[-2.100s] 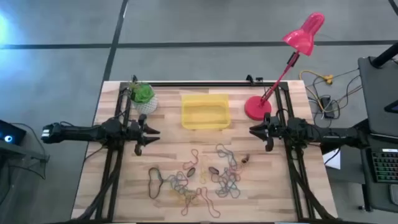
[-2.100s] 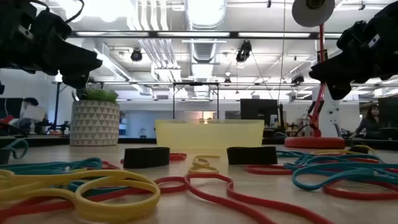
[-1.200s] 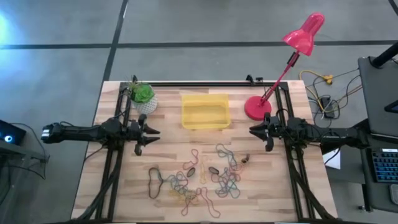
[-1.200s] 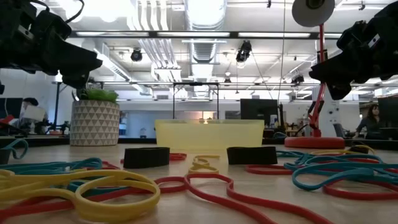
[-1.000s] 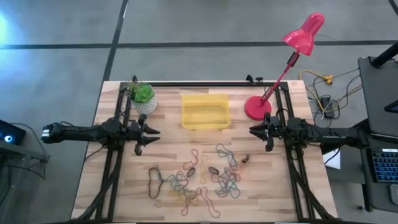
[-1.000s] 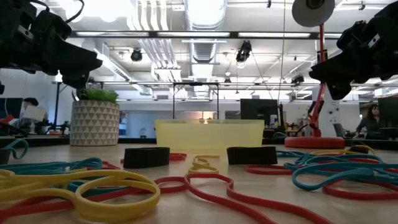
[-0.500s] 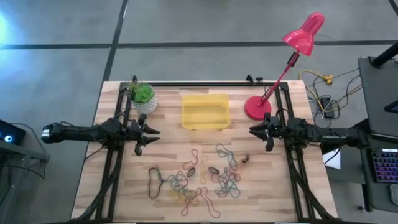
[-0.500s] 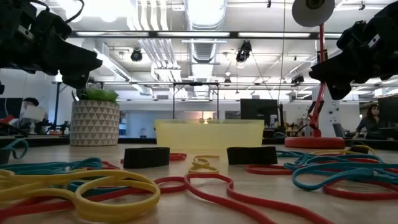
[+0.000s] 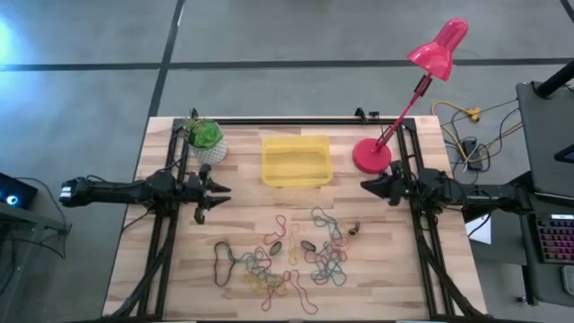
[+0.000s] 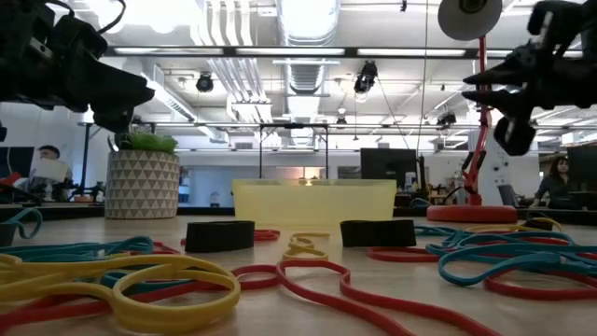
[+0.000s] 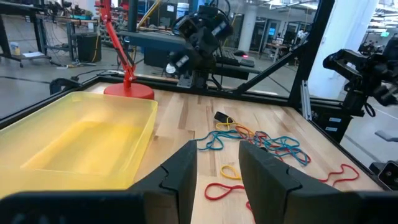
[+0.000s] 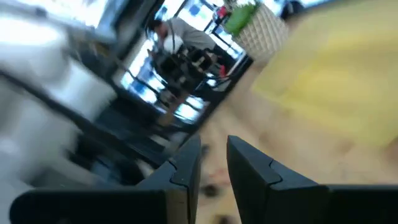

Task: Pick and place rubber bands into bin
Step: Put the black rubber band into the yellow bin

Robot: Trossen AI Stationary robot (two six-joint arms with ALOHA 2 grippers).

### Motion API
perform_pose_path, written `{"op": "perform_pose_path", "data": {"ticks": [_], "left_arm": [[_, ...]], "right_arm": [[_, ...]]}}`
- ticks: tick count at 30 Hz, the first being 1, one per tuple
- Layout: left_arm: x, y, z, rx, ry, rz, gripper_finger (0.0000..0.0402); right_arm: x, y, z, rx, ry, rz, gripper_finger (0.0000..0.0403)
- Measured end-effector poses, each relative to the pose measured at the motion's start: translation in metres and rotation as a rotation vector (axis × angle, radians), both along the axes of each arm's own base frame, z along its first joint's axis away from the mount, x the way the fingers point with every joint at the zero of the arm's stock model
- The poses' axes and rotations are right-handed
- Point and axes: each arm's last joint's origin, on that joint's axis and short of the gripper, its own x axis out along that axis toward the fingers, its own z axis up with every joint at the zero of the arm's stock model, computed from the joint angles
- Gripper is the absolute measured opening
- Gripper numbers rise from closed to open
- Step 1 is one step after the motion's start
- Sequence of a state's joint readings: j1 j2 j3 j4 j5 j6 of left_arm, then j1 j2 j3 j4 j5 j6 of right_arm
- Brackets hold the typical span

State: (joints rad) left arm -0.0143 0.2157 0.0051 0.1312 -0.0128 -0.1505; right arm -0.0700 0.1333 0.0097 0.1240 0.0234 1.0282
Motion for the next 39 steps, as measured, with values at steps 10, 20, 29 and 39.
{"op": "perform_pose_path", "data": {"ticks": [10,20,29,39], "left_arm": [[-0.004,0.0,0.037,-0.229,-0.383,-0.027,0.0104],[-0.015,0.004,0.059,-0.287,-0.65,0.065,0.0104],[-0.009,0.006,0.054,-0.442,-0.613,0.118,0.0104],[0.023,-0.001,0.049,-0.616,-0.329,-0.084,0.0104]], "right_arm": [[-0.001,-0.006,-0.003,0.288,-0.031,-0.219,0.0068],[-0.001,-0.006,-0.002,0.125,-0.002,-0.213,0.0068],[-0.003,0.001,0.03,-0.113,-0.31,0.014,0.0068],[0.02,0.014,0.083,-0.415,-0.043,0.225,0.0092]]}}
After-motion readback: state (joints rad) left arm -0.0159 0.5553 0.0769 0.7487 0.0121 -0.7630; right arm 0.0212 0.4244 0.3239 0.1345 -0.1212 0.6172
